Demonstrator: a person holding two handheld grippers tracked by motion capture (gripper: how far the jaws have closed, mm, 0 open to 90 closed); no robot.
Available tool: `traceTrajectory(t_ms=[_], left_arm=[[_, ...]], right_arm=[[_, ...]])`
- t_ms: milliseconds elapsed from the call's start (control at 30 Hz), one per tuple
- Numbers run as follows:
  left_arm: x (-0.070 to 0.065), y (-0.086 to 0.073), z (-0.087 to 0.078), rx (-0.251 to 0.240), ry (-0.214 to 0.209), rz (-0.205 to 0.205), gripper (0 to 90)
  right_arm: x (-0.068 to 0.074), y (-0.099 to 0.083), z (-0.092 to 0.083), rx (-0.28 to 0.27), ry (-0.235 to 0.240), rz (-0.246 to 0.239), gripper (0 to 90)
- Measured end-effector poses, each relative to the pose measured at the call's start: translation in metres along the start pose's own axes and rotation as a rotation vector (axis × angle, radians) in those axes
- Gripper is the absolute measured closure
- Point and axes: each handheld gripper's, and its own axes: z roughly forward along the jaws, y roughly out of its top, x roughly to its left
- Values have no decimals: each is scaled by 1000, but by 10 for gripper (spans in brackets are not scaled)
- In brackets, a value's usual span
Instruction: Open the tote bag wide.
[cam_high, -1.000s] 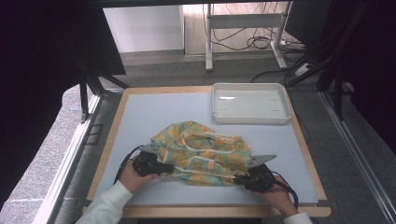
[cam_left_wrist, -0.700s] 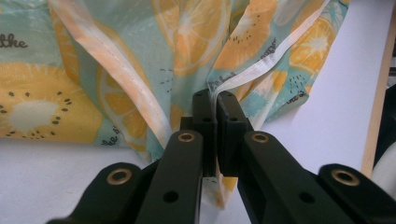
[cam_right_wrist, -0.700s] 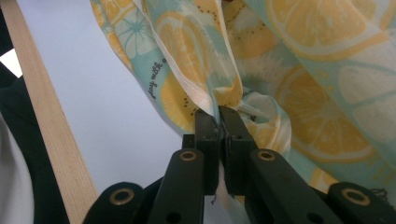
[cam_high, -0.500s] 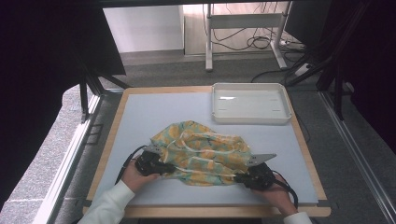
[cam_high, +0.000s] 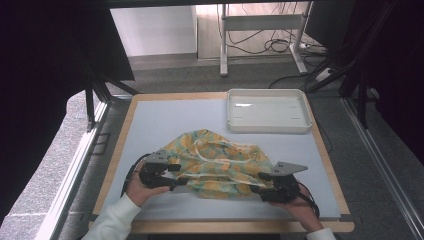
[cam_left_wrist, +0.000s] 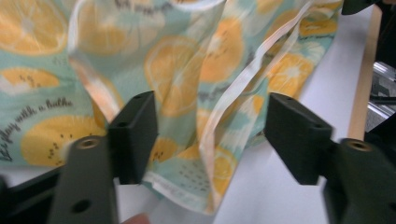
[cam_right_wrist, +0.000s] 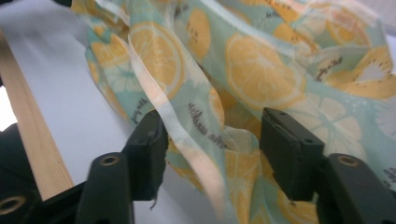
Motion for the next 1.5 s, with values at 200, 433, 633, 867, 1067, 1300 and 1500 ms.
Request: traceTrajectory(t_ms=[200, 433, 633, 867, 1067, 1300, 1500], left_arm=[[-3, 3, -12, -50, 14, 0, 259], [3, 6, -15, -64, 62, -22, 282], [7, 13, -16, -79, 101, -38, 309], [20, 28, -10, -66, 154, -52, 347], [28, 34, -4, -51, 158, -70, 362], [35, 50, 5, -57, 149, -87, 384], [38, 54, 20, -22, 130, -82, 436]], right_arm=[[1, 6, -9, -47, 0, 18, 338], [1, 14, -17, -92, -5, 42, 306], [-3, 23, -21, -129, -16, 61, 302], [-8, 40, -13, -131, -45, 51, 309], [-12, 47, -2, -110, -52, 51, 316], [-14, 56, 7, -105, -57, 43, 319], [-13, 57, 10, -101, -61, 33, 319]])
